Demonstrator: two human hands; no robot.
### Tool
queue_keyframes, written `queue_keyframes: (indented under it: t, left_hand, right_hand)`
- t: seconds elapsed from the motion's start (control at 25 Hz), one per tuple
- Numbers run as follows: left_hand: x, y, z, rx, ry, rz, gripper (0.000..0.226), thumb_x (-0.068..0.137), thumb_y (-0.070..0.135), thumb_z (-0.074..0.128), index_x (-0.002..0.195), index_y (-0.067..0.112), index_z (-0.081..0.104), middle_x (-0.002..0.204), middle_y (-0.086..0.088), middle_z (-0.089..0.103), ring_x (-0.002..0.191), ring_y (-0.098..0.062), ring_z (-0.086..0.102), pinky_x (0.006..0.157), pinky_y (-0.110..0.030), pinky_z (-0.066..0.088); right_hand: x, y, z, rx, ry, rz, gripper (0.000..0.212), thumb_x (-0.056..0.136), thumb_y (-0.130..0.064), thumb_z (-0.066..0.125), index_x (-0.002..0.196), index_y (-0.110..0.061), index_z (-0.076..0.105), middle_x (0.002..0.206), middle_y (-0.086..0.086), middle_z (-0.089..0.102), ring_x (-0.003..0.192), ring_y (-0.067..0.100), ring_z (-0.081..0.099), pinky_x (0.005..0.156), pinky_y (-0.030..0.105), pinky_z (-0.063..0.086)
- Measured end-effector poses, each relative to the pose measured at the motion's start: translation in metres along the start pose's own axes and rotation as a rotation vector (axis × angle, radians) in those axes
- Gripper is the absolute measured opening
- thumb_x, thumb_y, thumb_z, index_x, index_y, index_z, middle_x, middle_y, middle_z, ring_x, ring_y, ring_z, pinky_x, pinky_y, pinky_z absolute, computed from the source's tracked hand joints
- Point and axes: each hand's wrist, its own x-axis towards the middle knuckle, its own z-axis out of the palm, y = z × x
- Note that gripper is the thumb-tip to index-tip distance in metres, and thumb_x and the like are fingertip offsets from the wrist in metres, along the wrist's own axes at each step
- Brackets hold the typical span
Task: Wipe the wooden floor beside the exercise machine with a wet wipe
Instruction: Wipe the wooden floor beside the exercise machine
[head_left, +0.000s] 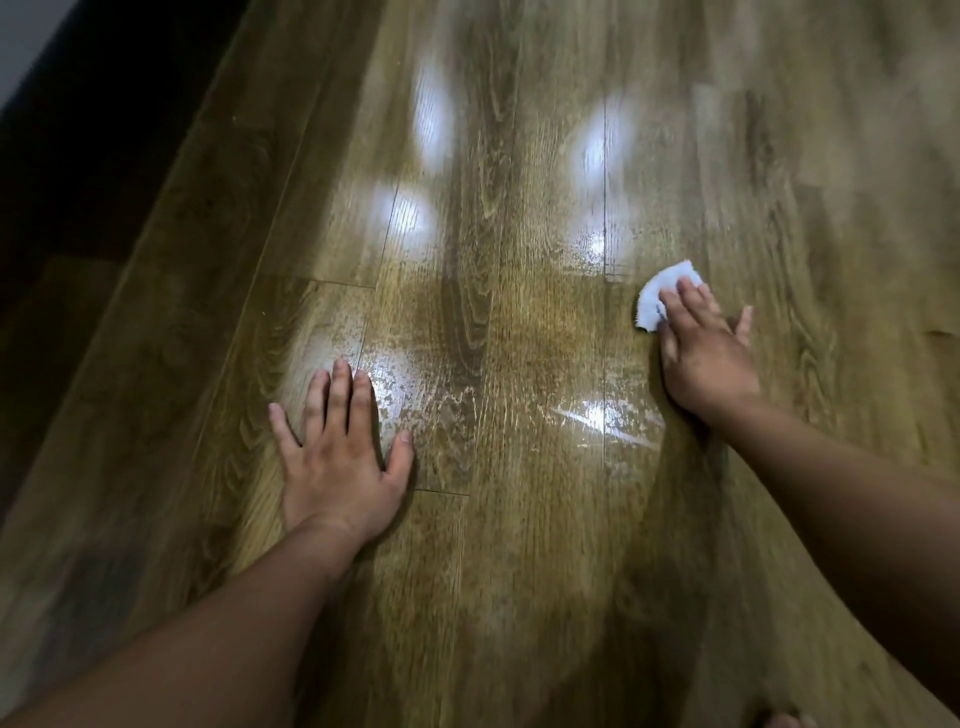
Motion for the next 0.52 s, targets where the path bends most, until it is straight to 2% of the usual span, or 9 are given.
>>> queue_keyframes:
  t: [0.2, 0.32, 0.44, 0.52]
  left_hand:
    - [0.0, 0.001, 0.0, -0.016, 0.009, -0.002, 0.079, 0.09, 0.061, 0.016, 0.155, 0.016, 0.017, 0.165, -0.001, 0.003, 0.151, -0.018, -0.007, 0.118, -0.059, -0.005]
    - [0.001, 0.0, 0.0, -0.011, 0.01, -0.001, 0.079, 0.09, 0.06, 0.018, 0.155, 0.015, 0.018, 0.165, -0.002, 0.004, 0.151, -0.019, -0.005, 0.118, -0.059, -0.005]
    - [0.001, 0.001, 0.0, -0.012, 0.009, 0.001, 0.079, 0.09, 0.059, 0.018, 0.155, 0.015, 0.017, 0.165, -0.003, 0.004, 0.151, -0.019, -0.005, 0.118, -0.059, -0.006]
    - [0.0, 0.001, 0.0, -0.008, 0.008, 0.0, 0.08, 0.09, 0.06, 0.017, 0.156, 0.015, 0.016, 0.165, -0.002, 0.003, 0.151, -0.019, -0.006, 0.118, -0.059, -0.006]
  right_hand:
    - [0.004, 0.007, 0.002, 0.031, 0.017, 0.035, 0.05, 0.105, -0.033, 0.025, 0.155, -0.025, 0.025, 0.166, -0.005, 0.009, 0.153, 0.013, 0.002, 0.12, 0.056, -0.008]
    - [0.003, 0.002, 0.006, 0.107, 0.042, 0.178, 0.05, 0.105, -0.032, 0.028, 0.155, -0.025, 0.025, 0.166, -0.001, 0.008, 0.153, 0.021, 0.001, 0.12, 0.06, -0.005]
    - [-0.002, -0.041, 0.012, 0.173, 0.048, 0.42, 0.055, 0.102, -0.029, 0.031, 0.156, -0.022, 0.021, 0.166, 0.008, 0.006, 0.153, 0.032, 0.001, 0.12, 0.062, 0.002]
    - [-0.013, -0.092, 0.02, 0.093, 0.046, 0.405, 0.059, 0.102, -0.032, 0.029, 0.158, -0.023, 0.013, 0.166, 0.01, 0.001, 0.152, 0.035, -0.001, 0.12, 0.061, 0.002]
